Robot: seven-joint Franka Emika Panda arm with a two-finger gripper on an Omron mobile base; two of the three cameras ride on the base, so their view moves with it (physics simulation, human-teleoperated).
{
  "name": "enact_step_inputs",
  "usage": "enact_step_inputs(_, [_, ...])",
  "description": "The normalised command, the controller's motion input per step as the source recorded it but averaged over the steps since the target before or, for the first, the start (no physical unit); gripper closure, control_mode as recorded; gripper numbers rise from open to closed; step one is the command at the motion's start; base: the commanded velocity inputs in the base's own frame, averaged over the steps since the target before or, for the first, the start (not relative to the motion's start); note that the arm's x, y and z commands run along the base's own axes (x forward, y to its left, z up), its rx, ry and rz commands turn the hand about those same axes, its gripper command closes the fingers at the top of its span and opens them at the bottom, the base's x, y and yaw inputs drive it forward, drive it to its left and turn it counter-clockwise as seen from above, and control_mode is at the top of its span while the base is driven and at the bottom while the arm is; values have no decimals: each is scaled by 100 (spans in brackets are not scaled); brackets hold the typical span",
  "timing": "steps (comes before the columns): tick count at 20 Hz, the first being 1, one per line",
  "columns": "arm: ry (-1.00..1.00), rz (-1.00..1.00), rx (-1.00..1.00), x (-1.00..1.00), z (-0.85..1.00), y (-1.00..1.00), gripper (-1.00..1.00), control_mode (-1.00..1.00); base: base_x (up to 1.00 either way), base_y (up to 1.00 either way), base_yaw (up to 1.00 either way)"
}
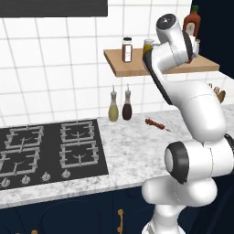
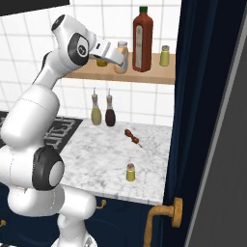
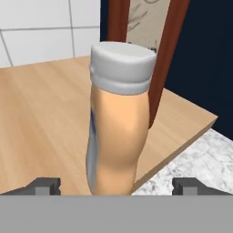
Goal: Put the shaker and condiment bottle from the counter next to their counterparts in the cabinet.
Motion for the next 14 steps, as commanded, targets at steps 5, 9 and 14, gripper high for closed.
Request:
enact_step_inputs(5, [0, 0, 0, -41, 0, 0, -100, -100, 0, 0, 0])
enact_step_inputs(9, [0, 0, 0, -41, 0, 0, -100, -100, 0, 0, 0])
enact_step_inputs(14, [0, 0, 0, -39, 0, 0, -100, -100, 0, 0, 0])
